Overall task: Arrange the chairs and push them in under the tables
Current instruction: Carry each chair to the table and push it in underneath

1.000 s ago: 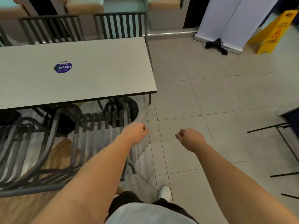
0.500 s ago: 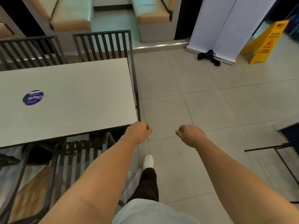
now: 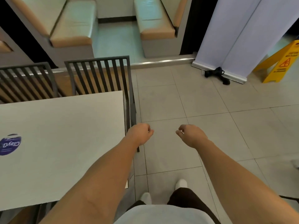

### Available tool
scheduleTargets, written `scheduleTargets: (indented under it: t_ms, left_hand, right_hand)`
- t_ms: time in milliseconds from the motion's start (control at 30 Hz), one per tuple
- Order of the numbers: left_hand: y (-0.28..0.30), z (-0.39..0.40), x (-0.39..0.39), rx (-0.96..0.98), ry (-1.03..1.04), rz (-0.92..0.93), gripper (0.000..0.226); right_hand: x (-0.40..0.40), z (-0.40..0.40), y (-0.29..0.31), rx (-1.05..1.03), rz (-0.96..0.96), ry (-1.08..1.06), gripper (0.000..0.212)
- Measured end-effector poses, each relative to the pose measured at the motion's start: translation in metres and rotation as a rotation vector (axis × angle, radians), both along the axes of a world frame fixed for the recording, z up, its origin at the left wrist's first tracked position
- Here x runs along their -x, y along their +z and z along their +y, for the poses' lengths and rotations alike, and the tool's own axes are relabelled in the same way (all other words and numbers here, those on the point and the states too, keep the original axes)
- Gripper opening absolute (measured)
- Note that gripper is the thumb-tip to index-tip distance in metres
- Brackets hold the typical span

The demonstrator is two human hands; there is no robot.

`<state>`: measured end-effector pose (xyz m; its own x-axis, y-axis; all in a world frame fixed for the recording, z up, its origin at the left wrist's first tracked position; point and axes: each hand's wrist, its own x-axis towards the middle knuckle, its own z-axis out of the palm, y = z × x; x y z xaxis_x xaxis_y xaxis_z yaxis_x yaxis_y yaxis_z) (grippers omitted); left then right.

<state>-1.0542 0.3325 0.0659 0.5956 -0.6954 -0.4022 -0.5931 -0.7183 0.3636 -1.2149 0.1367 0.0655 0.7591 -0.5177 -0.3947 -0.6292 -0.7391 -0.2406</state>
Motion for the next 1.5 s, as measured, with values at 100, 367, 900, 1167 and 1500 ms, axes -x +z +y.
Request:
scheduleTargets:
  t_ms: [100, 367, 900, 1167, 1500]
  left_hand:
    - [-0.009, -0.046, -0.034, -0.01, 0.048, 0.008, 0.04]
    - [-0.013, -0.165, -0.106, -0.021, 0.308, 0.029, 0.036]
    - [-0.022, -0.316, -0.313, -0.006, 0.586, 0.07, 0.038]
    - [-0.038, -0.356, -0.482, -0.037, 0.708, 0.171, 0.035]
    - [-0.039, -0.343, -0.603, -0.001, 0.988, 0.161, 0.034]
  right_hand:
    - [-0.043, -0.055, -0.013, -0.005, 0.01, 0.057, 0.044]
    - [-0.166, -0.214, -0.012, 0.0, 0.039, 0.289, 0.045]
    - [-0.44, -0.369, -0.022, 0.002, 0.083, 0.558, 0.046]
    - [-0.623, -0.408, -0.019, 0.052, 0.102, 0.647, 0.045]
    - [-0.822, -0.398, -0.029, 0.042, 0.137, 0.886, 0.045]
